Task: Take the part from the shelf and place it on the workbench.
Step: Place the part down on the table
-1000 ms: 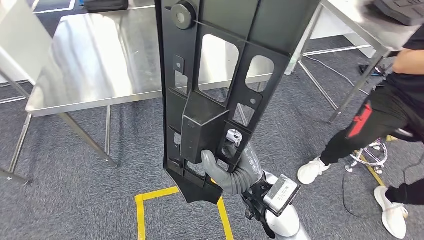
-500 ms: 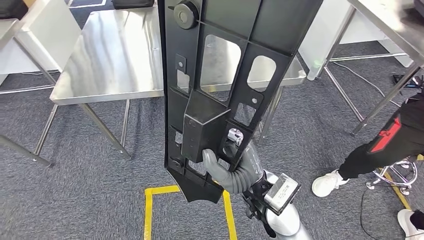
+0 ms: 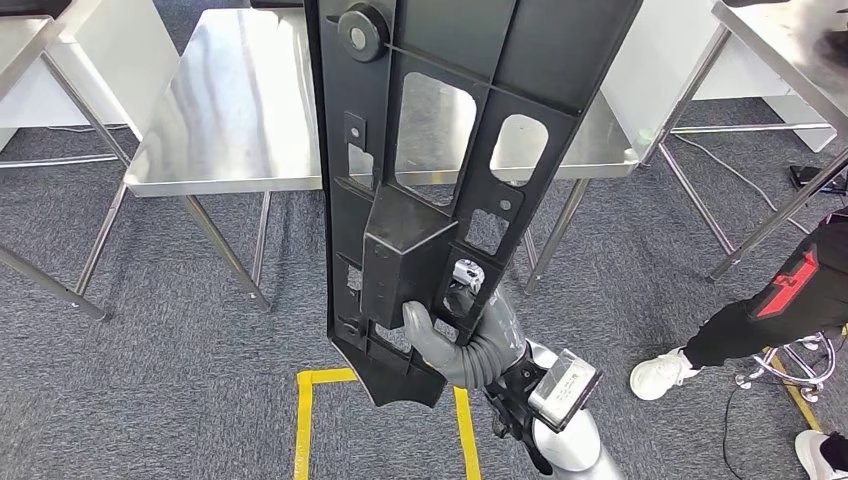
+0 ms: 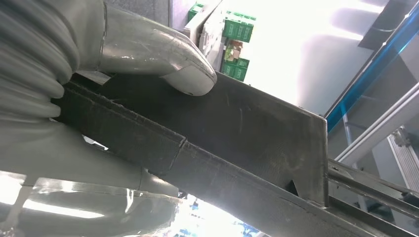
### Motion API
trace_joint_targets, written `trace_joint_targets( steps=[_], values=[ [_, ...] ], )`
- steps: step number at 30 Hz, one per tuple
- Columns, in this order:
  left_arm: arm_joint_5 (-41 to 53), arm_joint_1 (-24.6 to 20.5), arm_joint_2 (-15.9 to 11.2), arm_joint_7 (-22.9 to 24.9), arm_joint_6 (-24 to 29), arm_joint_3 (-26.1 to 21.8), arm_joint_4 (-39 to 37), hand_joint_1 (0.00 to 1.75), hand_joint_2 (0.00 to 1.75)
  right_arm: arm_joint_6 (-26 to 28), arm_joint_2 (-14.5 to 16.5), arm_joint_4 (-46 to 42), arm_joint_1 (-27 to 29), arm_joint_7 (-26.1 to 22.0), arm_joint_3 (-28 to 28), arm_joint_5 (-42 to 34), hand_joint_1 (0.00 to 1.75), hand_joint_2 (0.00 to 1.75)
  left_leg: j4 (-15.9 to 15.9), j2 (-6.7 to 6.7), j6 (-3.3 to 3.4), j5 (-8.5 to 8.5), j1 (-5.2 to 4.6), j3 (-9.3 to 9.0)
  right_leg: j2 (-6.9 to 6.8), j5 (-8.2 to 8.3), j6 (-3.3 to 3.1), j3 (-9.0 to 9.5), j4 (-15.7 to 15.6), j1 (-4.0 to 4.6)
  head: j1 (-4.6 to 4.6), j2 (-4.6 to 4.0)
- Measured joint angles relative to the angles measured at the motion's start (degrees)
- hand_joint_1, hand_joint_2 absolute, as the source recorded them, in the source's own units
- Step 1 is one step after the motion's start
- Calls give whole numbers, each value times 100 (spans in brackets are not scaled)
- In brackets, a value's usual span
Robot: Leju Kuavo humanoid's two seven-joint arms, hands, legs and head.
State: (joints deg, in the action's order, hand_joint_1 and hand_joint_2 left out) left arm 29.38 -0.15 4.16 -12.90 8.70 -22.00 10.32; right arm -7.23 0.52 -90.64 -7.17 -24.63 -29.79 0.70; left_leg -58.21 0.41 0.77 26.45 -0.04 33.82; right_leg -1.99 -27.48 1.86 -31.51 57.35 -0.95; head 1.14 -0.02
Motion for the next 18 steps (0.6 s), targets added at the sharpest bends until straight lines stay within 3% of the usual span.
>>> trace_joint_targets(
  steps=[9, 13, 14, 16, 18],
  values=[
    [3, -2, 2, -4, -33, -36, 0, 0, 175, 0, 1, 18, -30, 0, -2, 26, 175, 175, -4, 0, 40, 10, -9, 1, 0, 21, 36, 13, -32, -3, -1, 0],
    [-9, -1, -8, -8, -33, -48, 0, 0, 175, 0, 32, 36, -73, 1, -1, 26, 175, 175, 64, -14, 183, 0, -11, -32, -13, 52, 163, 50, -106, -81, 0, 0],
    [-11, -2, -1, -11, -30, -49, 1, 0, 175, 1, 40, 38, -91, 1, -1, 26, 175, 175, 152, -22, 219, -38, 6, -89, 6, 18, 169, 36, -58, -70, 2, 0],
    [-15, -13, 15, -16, -21, -49, 2, 0, 175, 2, 42, 45, -120, 0, -7, 26, 175, 175, 288, -37, 274, -112, 40, -187, 89, -201, 113, -171, 389, -59, 11, 0],
    [-15, -25, 22, -12, 0, -51, 2, 0, 175, 2, 25, 70, -130, 3, -14, 26, 175, 175, 306, -66, 289, -123, 35, -197, 159, -506, 57, -575, 1173, -58, 13, 0]
  ],
)
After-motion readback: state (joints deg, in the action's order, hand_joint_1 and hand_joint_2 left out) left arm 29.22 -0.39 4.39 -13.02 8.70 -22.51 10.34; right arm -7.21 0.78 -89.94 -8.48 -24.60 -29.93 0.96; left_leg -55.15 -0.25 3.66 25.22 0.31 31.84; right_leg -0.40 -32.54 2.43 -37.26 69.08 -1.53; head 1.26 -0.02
